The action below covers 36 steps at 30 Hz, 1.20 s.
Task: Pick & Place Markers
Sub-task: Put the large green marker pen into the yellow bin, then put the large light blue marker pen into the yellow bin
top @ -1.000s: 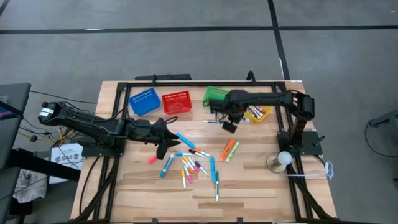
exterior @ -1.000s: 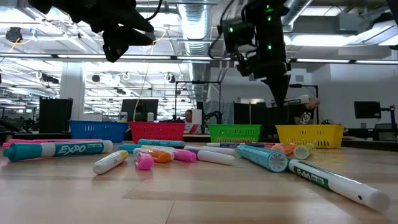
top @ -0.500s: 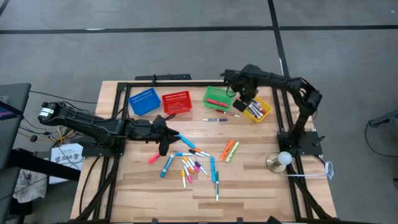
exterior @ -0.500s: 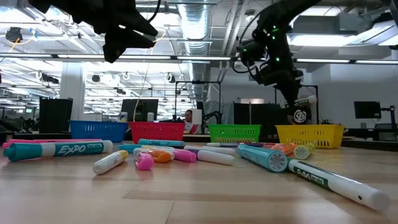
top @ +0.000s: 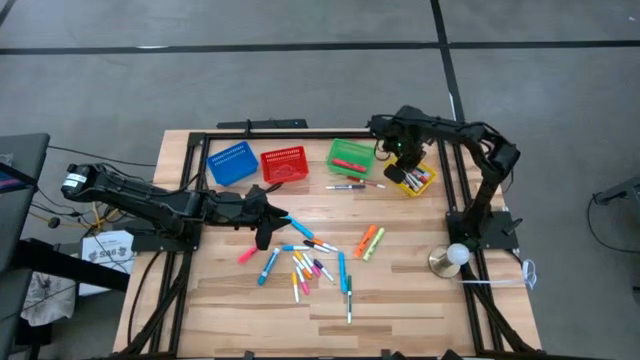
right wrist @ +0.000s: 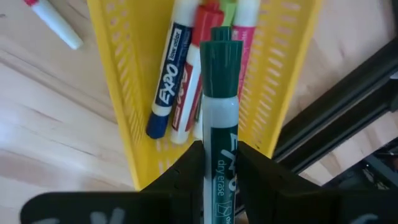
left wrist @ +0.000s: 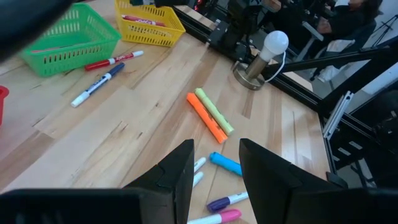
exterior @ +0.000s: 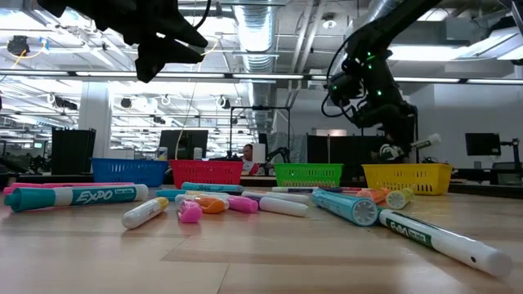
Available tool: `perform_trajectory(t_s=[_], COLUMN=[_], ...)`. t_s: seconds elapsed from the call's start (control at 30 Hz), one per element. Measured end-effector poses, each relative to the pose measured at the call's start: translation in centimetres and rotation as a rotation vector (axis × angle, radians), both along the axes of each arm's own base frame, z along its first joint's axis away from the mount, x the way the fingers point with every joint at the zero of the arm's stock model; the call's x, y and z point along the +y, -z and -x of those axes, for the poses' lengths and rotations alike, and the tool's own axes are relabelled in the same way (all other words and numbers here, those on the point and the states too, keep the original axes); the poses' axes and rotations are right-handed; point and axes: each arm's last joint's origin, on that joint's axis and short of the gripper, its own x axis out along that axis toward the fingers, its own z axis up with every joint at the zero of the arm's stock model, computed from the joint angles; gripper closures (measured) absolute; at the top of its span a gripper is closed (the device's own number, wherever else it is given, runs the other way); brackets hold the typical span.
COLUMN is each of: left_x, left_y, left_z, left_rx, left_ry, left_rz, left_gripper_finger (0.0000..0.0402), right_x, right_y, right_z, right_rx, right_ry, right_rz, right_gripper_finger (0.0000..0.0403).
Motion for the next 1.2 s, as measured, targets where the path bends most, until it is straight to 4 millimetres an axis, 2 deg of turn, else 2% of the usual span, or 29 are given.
perform_trajectory(t_s=[0.13, 0.33, 0.9, 1.03, 1.2], left_x=[0.0, 0.0, 0.0, -0.2, -0.5], left_y=[0.0, 0.0, 0.0, 0.0, 0.0], left_z=[0.0, 0.0, 0.0, 0.0, 0.1], left_rx=[0.0, 0.0, -0.003, -0.002, -0.002], left_ry=[0.0, 0.0, -0.009, 0.0, 0.013], left_rz=[0.0, 0.0, 0.024, 0.025, 0.025], left_gripper_finger=[0.0275, 0.0275, 0.0275, 0.0275, 0.0275], right_x=[0.6, 1.1, 1.1, 1.7, 3.2], right_y=[0.7, 0.8, 0.7, -0.7, -4.1], right_z=[-0.2, -0.7, -0.6, -0.6, -0.7], right_rx=[0.003, -0.005, 0.012, -0.055, -0.251], right_ry=[-0.01, -0.038, -0.015, 0.012, 0.023], right_rz=[0.001, 0.012, 0.043, 0.104, 0.236], right_gripper_finger=[0.033, 0.032, 0.0283, 0.028, 0.028])
